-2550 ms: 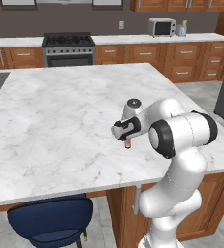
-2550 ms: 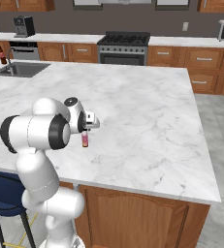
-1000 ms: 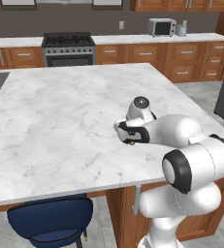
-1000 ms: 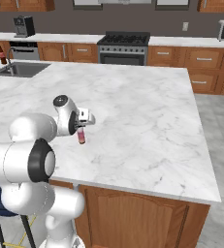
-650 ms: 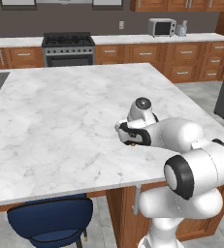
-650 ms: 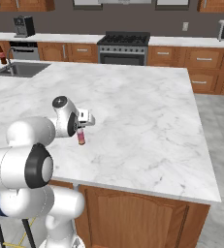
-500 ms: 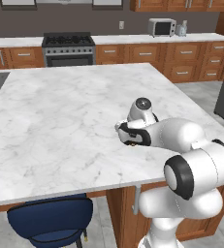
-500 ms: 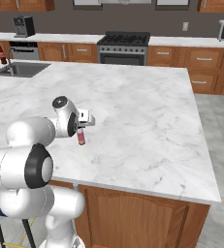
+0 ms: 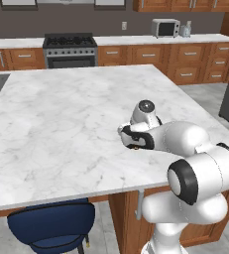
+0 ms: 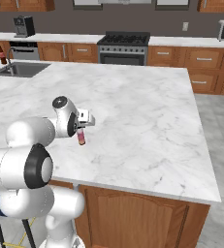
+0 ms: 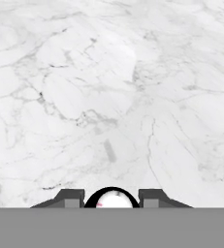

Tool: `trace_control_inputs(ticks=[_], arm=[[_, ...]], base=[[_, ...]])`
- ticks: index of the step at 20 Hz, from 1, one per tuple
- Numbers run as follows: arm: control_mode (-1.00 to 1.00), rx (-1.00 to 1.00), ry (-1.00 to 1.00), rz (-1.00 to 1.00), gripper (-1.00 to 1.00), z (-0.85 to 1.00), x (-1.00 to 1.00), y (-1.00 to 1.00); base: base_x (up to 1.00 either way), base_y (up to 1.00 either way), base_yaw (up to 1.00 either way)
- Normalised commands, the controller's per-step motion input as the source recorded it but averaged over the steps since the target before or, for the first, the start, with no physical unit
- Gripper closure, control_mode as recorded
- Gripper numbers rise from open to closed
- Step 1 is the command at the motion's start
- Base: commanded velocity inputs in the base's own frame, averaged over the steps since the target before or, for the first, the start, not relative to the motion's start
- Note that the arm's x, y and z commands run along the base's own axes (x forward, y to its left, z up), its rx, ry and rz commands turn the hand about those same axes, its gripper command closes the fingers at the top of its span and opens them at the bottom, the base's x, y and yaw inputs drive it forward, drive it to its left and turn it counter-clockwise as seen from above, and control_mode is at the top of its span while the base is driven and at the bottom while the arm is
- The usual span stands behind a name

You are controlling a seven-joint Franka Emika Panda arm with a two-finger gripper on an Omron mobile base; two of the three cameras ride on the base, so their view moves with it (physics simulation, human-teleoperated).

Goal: Place the large bottle from the dining counter next to the other large bottle outside the sink, and place the small bottle from the dining counter next to the other small bottle inside the sink.

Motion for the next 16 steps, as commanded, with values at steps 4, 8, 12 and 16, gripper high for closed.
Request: trace_control_inputs(ticks=[4,8,12,16], arm=[[1.00,0.00,0.00,0.00,1.00,0.00,0.00,0.00],[1.00,0.00,0.00,0.00,1.00,0.00,0.00,0.00],[1.00,0.00,0.00,0.00,1.00,0.00,0.00,0.00],[1.00,0.00,0.00,0.00,1.00,0.00,0.00,0.00]], base=[[-0.14,-0.27,0.00],[-0.39,-0.41,0.00],[-0.57,-0.35,0.00],[-0.58,-0.33,0.00]])
